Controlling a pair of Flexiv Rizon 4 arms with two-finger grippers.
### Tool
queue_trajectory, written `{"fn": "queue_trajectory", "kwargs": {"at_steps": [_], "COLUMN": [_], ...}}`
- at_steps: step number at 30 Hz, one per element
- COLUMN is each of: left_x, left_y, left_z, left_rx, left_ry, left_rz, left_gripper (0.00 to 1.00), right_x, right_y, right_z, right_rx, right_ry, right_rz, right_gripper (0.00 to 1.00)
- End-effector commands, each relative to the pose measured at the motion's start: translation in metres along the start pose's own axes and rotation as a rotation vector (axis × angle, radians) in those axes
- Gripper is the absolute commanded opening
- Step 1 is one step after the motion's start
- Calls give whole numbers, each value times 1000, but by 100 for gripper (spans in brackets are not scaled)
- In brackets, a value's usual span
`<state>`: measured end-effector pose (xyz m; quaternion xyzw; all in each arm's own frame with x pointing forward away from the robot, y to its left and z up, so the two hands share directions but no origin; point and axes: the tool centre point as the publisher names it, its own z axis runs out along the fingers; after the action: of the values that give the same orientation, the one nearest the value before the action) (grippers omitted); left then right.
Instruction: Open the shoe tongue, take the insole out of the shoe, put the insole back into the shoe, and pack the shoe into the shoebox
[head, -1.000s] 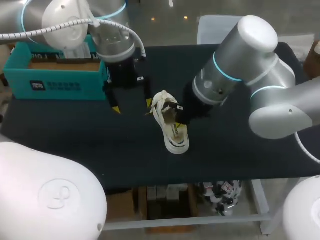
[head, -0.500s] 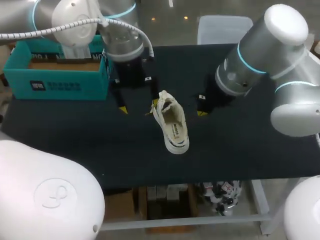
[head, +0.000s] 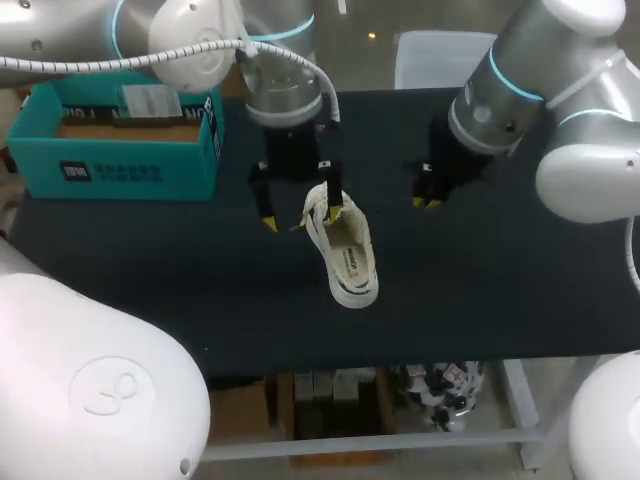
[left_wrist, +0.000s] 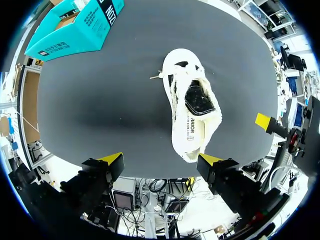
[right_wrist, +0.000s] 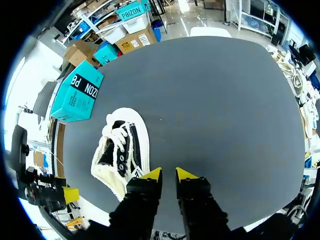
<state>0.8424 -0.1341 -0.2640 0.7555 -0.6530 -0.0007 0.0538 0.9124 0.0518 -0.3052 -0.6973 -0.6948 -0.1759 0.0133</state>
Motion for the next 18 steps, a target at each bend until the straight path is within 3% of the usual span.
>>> {"fn": "queue_trajectory", "kwargs": {"at_steps": [1,8,11,13,14,16,18], "left_x": [11,9,7,6,6,6,6], "left_y": [2,22,20,19,18,14,6], "left_z": [17,40,45,50,53,59,65], "left_rx": [-9,20,15,18,25,28,31], "left_ry": [-20,-30,-35,-38,-38,-29,-24], "left_rz": [2,61,70,79,84,103,112], "left_gripper": [100,100,100,100,100,100,100], "right_x": [0,0,-10,-19,-23,-26,-28], "right_y": [5,5,9,13,15,20,25], "right_z": [1,1,-1,-4,-5,-5,-3], "right_rx": [102,102,66,23,22,1,9], "right_ry": [-1,-1,-7,40,5,51,10], "right_rz": [-2,-2,-20,-94,-77,-164,-174], "right_gripper": [100,100,100,100,100,100,100]}}
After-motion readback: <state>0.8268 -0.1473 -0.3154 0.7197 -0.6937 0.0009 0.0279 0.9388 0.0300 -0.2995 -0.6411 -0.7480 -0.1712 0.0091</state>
